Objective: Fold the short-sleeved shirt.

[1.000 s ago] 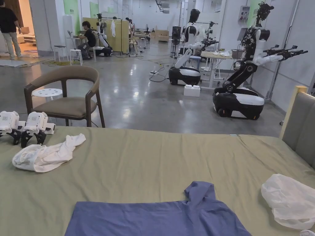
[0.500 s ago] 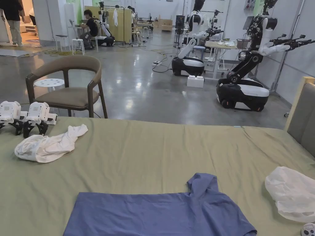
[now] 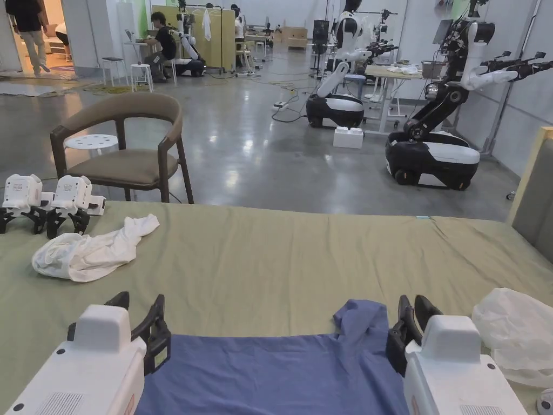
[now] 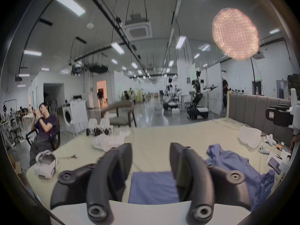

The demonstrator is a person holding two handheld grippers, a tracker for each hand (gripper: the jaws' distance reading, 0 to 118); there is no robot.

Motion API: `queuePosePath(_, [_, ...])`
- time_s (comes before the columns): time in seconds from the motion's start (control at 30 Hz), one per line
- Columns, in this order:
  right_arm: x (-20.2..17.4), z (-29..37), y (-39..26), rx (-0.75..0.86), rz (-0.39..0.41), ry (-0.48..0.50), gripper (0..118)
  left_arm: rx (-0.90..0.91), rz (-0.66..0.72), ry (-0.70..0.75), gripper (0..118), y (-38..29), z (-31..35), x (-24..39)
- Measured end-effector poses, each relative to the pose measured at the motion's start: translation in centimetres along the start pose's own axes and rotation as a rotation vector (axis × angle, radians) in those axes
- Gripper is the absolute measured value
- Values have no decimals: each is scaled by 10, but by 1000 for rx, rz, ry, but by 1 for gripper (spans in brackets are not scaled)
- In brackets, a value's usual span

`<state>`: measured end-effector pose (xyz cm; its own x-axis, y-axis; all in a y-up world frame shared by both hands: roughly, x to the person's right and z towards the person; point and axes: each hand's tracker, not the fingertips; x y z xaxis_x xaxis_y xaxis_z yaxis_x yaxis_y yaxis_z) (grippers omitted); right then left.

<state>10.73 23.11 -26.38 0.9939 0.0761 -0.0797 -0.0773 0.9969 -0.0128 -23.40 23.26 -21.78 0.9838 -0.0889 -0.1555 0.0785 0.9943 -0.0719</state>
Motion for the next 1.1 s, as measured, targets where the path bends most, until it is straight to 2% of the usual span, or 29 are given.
queuePosePath(0.03, [-4, -1, 2, 18, -2, -2, 6, 15, -5, 6, 5, 4, 0, 1])
queuePosePath(0.07, [-6, -3, 4, 25, -9, 7, 4, 21, -11, 23, 1, 6, 0, 3])
queuePosePath(0.2, [-13, -13, 6, 30, -34, 13, 1, 32, -11, 34, 0, 7, -7, -1])
queuePosePath(0.33, [-14, -25, -1, 5, -38, 9, 0, -74, 21, 33, 0, -7, -34, -15])
queuePosePath(0.73, [9, -64, -65, -209, -13, -9, 0, -710, 206, -39, 0, -121, -231, -90])
queuePosePath(0.77, [13, -66, -70, -229, -8, -13, 0, -757, 217, -26, 4, -129, -248, -93])
queuePosePath(0.8, [16, -67, -75, -248, -1, -19, 0, -794, 230, -26, 15, -136, -262, -95])
queuePosePath(0.83, [19, -69, -81, -263, 4, -24, 0, -812, 231, -18, 35, -145, -277, -100])
queuePosePath(0.9, [27, -72, -91, -301, 18, -39, 0, -876, 248, -20, 59, -160, -302, -103])
queuePosePath(0.93, [30, -72, -96, -316, 23, -48, 0, -917, 242, -28, 66, -167, -313, -102])
queuePosePath(1.1, [47, -78, -114, -391, 33, -79, 0, -991, 93, -2, 68, -194, -335, -84])
